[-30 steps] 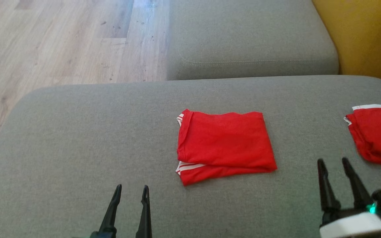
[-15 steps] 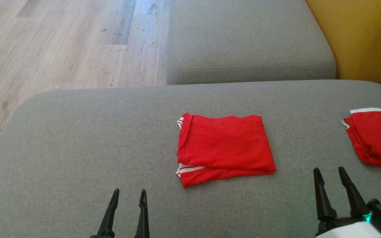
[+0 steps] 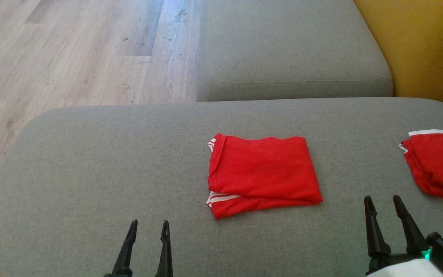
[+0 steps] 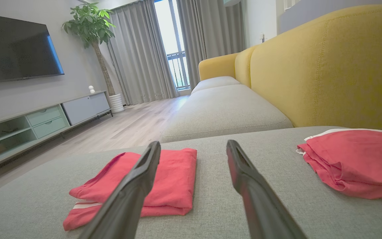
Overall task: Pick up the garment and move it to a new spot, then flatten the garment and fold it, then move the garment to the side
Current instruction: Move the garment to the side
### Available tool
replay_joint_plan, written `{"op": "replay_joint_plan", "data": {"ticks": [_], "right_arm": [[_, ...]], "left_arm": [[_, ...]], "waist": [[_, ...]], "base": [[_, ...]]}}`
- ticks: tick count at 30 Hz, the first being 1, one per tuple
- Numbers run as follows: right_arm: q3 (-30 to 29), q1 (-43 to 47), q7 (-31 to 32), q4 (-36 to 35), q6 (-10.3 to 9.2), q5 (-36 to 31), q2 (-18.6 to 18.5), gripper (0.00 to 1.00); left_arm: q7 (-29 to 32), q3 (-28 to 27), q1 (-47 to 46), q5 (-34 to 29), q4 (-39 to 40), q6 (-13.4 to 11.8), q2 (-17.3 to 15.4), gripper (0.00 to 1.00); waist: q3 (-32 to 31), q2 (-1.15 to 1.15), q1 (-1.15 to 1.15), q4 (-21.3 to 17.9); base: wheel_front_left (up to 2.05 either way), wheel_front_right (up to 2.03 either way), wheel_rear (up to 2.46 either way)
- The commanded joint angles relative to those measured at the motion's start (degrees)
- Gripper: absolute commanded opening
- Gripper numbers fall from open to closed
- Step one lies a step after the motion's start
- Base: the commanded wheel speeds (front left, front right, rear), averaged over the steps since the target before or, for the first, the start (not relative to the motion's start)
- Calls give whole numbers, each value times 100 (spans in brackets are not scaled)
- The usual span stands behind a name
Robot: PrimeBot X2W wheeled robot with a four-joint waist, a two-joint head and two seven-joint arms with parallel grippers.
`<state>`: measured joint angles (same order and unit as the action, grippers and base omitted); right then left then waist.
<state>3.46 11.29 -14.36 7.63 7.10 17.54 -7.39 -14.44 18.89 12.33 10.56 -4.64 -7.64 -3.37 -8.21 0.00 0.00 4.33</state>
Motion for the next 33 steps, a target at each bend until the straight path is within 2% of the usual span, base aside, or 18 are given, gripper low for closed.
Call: {"op": "replay_joint_plan", "data": {"ticks": [1,11,20,26,33], "right_arm": [[128,-128,-63,-166,39,-50,-61,100],[220,-207,-63,-90,39,25,-123,100],[463,-877,-63,370,39,210,-402,100],[638,-1867,253,667,39,1006,-739,100],[938,-2923,1419,919,39,2369,-1372,100]], "left_arm": [[-56,-178,-198,-46,168,-15,49,100],[-56,-148,-273,-99,166,27,49,100],[-56,-44,-408,-88,168,3,49,100],[-56,49,-812,-90,259,-6,49,100],[-56,164,-1355,-91,237,34,49,100]], "waist": [[12,0,0,9],[307,0,0,180],[934,0,0,312],[1755,0,0,413],[2425,0,0,440]], "base": [[0,0,0],[0,0,0],[0,0,0],[0,0,0],[0,0,0]]}}
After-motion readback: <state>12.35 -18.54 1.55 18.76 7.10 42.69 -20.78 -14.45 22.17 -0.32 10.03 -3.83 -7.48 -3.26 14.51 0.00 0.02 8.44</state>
